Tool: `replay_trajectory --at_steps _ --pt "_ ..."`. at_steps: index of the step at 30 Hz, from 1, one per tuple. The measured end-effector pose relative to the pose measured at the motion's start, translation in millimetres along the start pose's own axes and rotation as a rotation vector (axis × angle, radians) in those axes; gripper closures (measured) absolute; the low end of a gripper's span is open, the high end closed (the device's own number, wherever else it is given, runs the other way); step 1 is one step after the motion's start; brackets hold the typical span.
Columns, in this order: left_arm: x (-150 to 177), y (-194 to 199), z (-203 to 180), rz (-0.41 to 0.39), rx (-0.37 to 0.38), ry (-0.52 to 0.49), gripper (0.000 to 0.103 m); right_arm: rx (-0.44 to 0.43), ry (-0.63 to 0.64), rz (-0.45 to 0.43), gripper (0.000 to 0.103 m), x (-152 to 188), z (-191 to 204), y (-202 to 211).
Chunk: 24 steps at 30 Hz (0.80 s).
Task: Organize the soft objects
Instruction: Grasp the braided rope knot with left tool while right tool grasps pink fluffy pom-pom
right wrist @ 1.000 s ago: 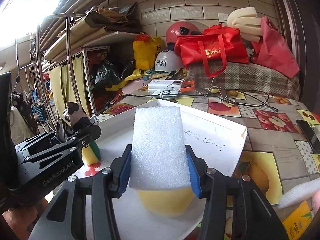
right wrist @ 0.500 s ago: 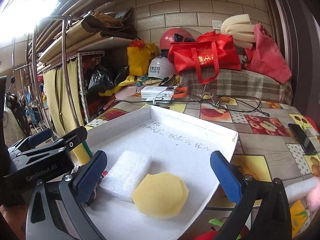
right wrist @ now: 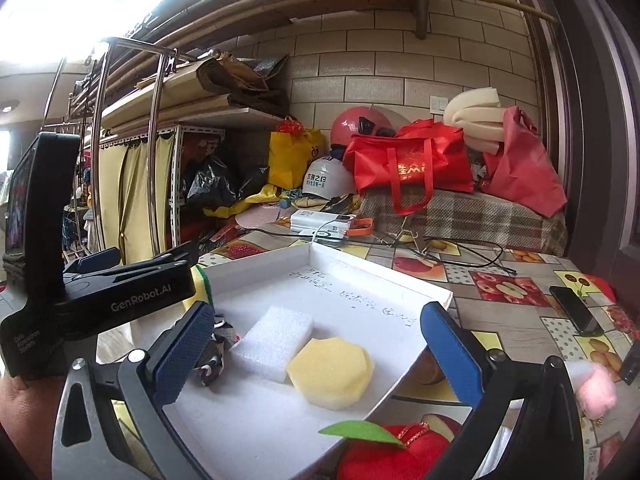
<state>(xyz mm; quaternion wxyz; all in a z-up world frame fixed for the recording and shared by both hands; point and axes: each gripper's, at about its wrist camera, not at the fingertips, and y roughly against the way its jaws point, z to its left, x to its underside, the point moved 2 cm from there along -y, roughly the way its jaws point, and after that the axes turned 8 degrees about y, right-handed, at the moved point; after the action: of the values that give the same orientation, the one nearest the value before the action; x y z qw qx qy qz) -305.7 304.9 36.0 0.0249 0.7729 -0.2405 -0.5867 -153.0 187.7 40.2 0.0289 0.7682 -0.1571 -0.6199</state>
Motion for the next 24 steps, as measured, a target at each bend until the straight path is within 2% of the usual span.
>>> replay_trajectory --at_steps 5,10,13,16,20,24 --pt "8 13 -11 0.007 0.028 -0.051 0.000 -0.046 0.025 -0.005 0.000 8 -1 23" --pt "26 39 -43 0.000 0.117 -0.188 0.000 -0.048 0.036 0.000 0.000 19 -20 47" --pt "40 56 -64 0.031 0.217 -0.235 0.000 -0.015 0.019 0.001 0.000 29 -47 63" --pt "53 72 -86 0.091 0.366 -0.289 0.000 0.052 -0.030 0.014 0.000 42 -88 77" --pt "74 93 -124 0.176 0.558 -0.423 0.000 0.186 -0.097 0.063 0.000 63 -156 93" --pt "95 111 -156 0.232 0.684 -0.570 0.000 0.286 -0.181 0.122 0.000 82 -220 104"
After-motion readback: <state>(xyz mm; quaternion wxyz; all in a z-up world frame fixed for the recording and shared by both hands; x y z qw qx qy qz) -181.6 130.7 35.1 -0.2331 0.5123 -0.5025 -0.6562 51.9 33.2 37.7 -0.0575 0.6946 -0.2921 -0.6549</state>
